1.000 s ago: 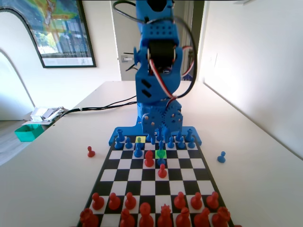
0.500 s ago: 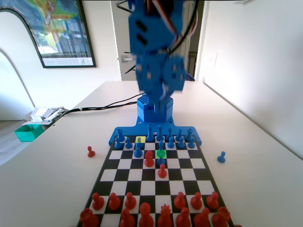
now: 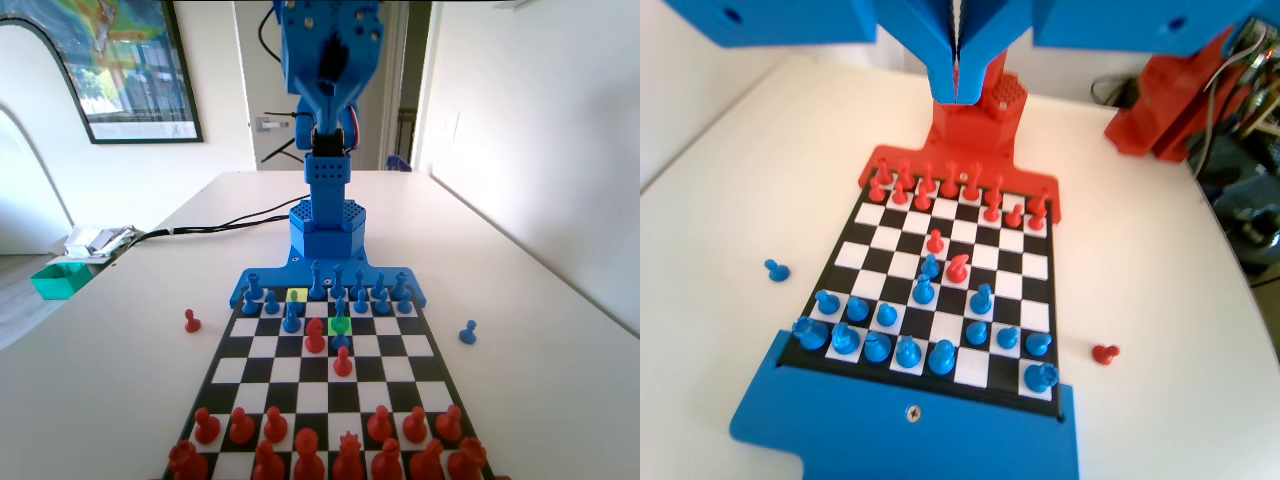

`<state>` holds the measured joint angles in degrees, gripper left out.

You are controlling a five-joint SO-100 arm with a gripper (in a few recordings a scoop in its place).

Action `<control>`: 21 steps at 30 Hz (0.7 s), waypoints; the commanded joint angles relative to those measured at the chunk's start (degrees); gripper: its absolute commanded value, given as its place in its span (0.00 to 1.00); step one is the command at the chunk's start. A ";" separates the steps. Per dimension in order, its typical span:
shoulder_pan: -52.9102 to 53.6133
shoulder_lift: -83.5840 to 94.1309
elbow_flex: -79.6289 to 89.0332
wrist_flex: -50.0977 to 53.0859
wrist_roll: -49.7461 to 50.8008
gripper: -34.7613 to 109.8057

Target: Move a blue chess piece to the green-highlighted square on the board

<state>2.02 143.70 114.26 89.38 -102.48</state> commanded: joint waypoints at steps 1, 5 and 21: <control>0.97 7.73 -0.35 2.11 -1.93 0.25; 1.05 13.45 2.90 2.72 -1.93 0.25; 0.18 28.04 10.28 1.58 0.18 0.25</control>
<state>1.58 170.16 124.54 92.02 -102.13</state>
